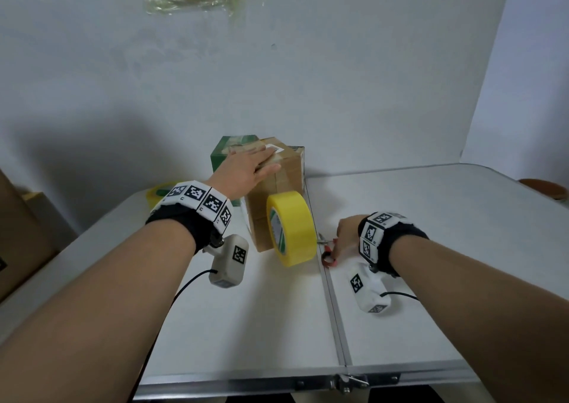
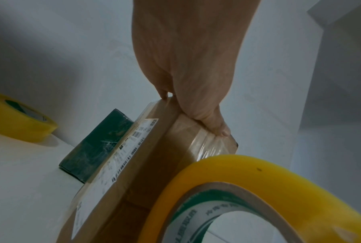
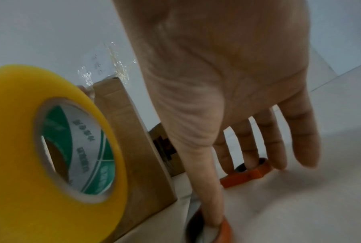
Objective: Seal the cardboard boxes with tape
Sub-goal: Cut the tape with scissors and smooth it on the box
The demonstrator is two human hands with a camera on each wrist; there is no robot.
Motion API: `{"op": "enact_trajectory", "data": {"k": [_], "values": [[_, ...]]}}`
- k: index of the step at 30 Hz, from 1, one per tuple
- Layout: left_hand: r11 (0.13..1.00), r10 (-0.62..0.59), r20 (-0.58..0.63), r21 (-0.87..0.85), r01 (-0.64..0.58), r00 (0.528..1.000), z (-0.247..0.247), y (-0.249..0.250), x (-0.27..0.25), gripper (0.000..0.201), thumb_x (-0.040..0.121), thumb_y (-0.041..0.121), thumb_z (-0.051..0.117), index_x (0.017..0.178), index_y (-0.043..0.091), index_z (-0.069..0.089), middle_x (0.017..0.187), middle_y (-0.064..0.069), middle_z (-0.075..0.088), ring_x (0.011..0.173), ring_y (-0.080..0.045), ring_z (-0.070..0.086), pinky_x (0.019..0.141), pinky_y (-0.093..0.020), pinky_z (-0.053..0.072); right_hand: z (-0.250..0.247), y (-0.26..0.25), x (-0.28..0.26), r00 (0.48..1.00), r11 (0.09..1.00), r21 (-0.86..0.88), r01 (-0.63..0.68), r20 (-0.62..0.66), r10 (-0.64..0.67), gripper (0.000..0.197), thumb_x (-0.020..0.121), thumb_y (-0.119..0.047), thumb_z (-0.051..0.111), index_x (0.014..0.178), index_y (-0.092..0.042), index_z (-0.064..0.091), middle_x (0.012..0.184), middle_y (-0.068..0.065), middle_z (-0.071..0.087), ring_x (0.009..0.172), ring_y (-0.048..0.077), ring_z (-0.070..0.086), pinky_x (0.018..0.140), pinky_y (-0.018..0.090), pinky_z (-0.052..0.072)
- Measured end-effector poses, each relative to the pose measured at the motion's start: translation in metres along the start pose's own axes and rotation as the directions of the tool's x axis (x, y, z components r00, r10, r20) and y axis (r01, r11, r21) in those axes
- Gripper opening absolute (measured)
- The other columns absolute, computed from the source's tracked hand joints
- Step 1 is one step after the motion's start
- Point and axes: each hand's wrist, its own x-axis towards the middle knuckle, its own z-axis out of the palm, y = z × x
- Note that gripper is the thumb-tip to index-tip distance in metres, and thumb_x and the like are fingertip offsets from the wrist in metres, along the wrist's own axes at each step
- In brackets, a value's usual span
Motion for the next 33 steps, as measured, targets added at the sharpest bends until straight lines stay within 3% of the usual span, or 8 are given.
{"op": "enact_trajectory", "data": {"k": [3, 8, 13, 17, 21, 24, 29, 33], "values": [[1.0, -0.004, -0.002, 0.006, 0.004, 1.0, 0.0, 0.002, -0.001, 0.063, 0.097, 0.059, 0.033, 0.15, 0.025, 0.035, 0.158, -0.001, 0.031, 0.146, -0.017, 0.025, 0.119, -0.042, 0.014, 0.01, 0.005, 0.044, 0.999, 0.999, 0.002, 0.046, -0.011, -0.046, 0.063, 0.02, -0.06, 0.08, 0.071, -0.029, 0.063, 0.063, -0.01, 0.066, 0.056, 0.018, 0.064, 0.065, 0.042, 0.057], [1.0, -0.016, 0.001, 0.012, 0.016, 1.0, -0.003, 0.007, -0.002, 0.061, 0.098, 0.055, 0.036, 0.151, 0.024, 0.034, 0.158, -0.001, 0.03, 0.146, -0.017, 0.024, 0.119, -0.041, 0.011, -0.034, -0.007, -0.133, 0.978, 0.979, 0.175, 0.106, -0.198, -0.07, 0.015, 0.079, -0.02, 0.069, 0.093, -0.014, 0.067, 0.093, 0.005, 0.07, 0.086, 0.023, 0.068, 0.069, 0.027, 0.054], [1.0, -0.031, 0.006, 0.0, 0.031, 0.999, -0.004, 0.01, -0.004, 0.061, 0.097, 0.056, 0.038, 0.151, 0.026, 0.033, 0.158, -0.001, 0.029, 0.147, -0.018, 0.023, 0.12, -0.043, 0.012, -0.042, 0.007, -0.143, 0.935, 0.662, 0.706, 0.252, -0.354, 0.021, 0.02, 0.088, -0.022, 0.068, 0.101, -0.009, 0.059, 0.096, 0.013, 0.07, 0.069, 0.021, 0.067, 0.061, 0.03, 0.052], [1.0, -0.021, 0.029, 0.011, 0.02, 0.999, -0.006, 0.008, -0.003, 0.065, 0.094, 0.058, 0.042, 0.151, 0.028, 0.032, 0.158, 0.002, 0.029, 0.147, -0.016, 0.023, 0.119, -0.038, 0.015, -0.075, 0.002, -0.149, 0.794, 0.503, 0.706, 0.499, -0.604, 0.06, 0.025, 0.081, -0.029, 0.072, 0.103, -0.02, 0.066, 0.093, 0.003, 0.069, 0.091, 0.028, 0.067, 0.085, 0.043, 0.055], [0.999, 0.004, 0.019, 0.044, -0.004, 1.0, -0.008, 0.007, -0.001, 0.063, 0.094, 0.055, 0.046, 0.15, 0.026, 0.036, 0.155, 0.002, 0.035, 0.143, -0.019, 0.032, 0.115, -0.033, 0.024, -0.116, -0.021, -0.181, 0.611, 0.376, 0.558, 0.74, -0.791, -0.029, 0.02, 0.085, -0.032, 0.063, 0.105, -0.031, 0.063, 0.089, -0.006, 0.072, 0.085, 0.016, 0.068, 0.082, 0.038, 0.055], [0.999, 0.05, -0.028, -0.019, -0.05, 0.998, -0.01, 0.004, 0.0, 0.057, 0.095, 0.048, 0.052, 0.146, 0.024, 0.043, 0.151, 0.002, 0.042, 0.139, -0.018, 0.038, 0.11, -0.025, 0.028, -0.133, -0.039, -0.196, 0.535, 0.4, 0.436, 0.806, -0.826, -0.178, 0.023, 0.089, -0.028, 0.06, 0.112, -0.031, 0.059, 0.095, -0.004, 0.075, 0.09, 0.013, 0.066, 0.08, 0.031, 0.051], [0.992, 0.087, 0.006, -0.094, -0.086, 0.996, -0.013, 0.002, 0.002, 0.054, 0.094, 0.043, 0.056, 0.141, 0.017, 0.049, 0.141, -0.001, 0.053, 0.128, -0.017, 0.047, 0.094, -0.009, 0.028, -0.129, -0.051, -0.184, 0.542, 0.487, 0.354, 0.798, -0.774, -0.326, 0.031, 0.088, -0.024, 0.064, 0.118, -0.028, 0.059, 0.113, -0.003, 0.071, 0.109, 0.013, 0.064, 0.089, 0.027, 0.049], [0.929, -0.142, -0.1, -0.356, 0.097, 0.985, -0.023, 0.009, -0.007, 0.041, 0.096, 0.048, 0.051, 0.132, 0.029, 0.055, 0.117, 0.013, 0.059, 0.104, -0.008, 0.056, 0.081, -0.015, 0.041, -0.128, -0.057, -0.18, 0.502, 0.601, 0.262, 0.755, -0.821, -0.272, 0.032, 0.084, -0.029, 0.067, 0.115, -0.033, 0.06, 0.107, -0.006, 0.073, 0.106, 0.016, 0.065, 0.084, 0.027, 0.046]]}}
